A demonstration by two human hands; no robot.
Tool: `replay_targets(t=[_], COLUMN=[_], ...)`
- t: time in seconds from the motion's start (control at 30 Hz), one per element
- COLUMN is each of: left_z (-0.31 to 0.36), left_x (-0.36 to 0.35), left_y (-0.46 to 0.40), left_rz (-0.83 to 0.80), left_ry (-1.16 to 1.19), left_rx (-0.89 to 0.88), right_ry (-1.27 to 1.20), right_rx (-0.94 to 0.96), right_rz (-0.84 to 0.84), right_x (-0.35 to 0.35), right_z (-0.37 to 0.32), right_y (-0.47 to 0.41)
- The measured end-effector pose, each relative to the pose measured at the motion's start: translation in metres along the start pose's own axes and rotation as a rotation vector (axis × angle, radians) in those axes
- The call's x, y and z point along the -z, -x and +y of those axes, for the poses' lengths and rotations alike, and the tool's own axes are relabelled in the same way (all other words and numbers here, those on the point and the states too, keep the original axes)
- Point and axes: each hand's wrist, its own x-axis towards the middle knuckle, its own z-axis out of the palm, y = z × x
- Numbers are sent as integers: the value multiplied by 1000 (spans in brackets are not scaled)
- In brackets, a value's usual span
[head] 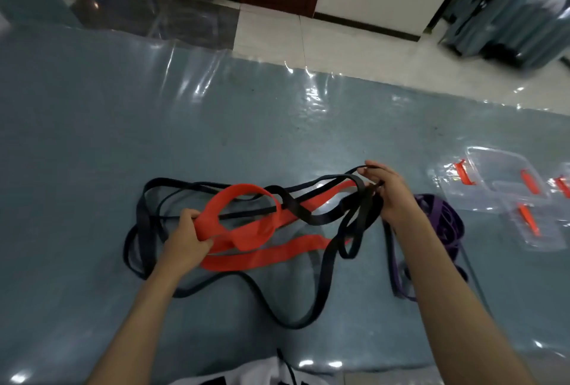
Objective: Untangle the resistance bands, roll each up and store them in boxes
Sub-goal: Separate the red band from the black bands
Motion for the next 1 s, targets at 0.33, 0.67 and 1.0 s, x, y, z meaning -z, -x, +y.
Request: replay_targets(t=[0.33,0.67,1.0], left_z=[-14,-16,42], left_x=[-7,12,4], left_y=[19,21,13], left_rz=[-50,-308,-545], left_ry=[14,99,152], left_rx=[-99,-428,-512], right_ry=[-219,-418,-369], right_rx=[-203,-241,-247], right_rz=[-105,52,-12], right_x=[-53,-56,-73], right_z=[9,9,-2], right_y=[31,43,49])
